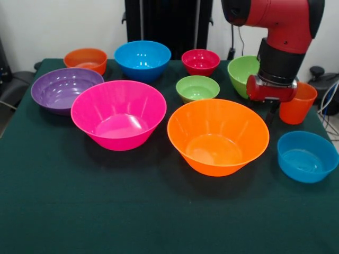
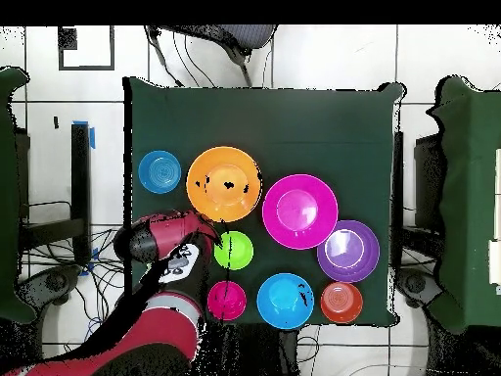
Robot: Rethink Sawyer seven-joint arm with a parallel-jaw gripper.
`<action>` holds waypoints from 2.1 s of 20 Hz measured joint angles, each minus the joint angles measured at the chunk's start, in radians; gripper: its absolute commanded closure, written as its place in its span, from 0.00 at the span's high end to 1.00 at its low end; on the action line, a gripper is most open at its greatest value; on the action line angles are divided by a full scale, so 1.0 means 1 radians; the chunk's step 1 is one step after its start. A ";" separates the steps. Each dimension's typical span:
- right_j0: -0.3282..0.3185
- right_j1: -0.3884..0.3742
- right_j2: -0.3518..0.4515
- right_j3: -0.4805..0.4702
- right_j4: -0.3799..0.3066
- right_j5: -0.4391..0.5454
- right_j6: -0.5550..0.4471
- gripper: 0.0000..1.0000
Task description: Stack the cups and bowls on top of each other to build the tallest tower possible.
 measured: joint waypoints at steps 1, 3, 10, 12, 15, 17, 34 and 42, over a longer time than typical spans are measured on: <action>0.001 0.000 0.000 0.000 0.000 0.000 0.000 1.00; 0.003 -0.002 -0.001 0.000 0.000 0.000 0.000 1.00; 0.014 -0.031 -0.002 0.000 0.004 0.015 0.000 1.00; 0.014 -0.039 -0.002 0.000 0.005 0.024 0.000 1.00; 0.014 -0.058 -0.002 -0.001 0.007 0.041 0.000 1.00; 0.014 -0.069 -0.003 -0.001 0.007 0.049 0.000 1.00; 0.014 -0.142 -0.004 -0.033 0.008 0.174 0.000 1.00; 0.014 -0.139 -0.004 -0.090 0.008 0.222 0.000 1.00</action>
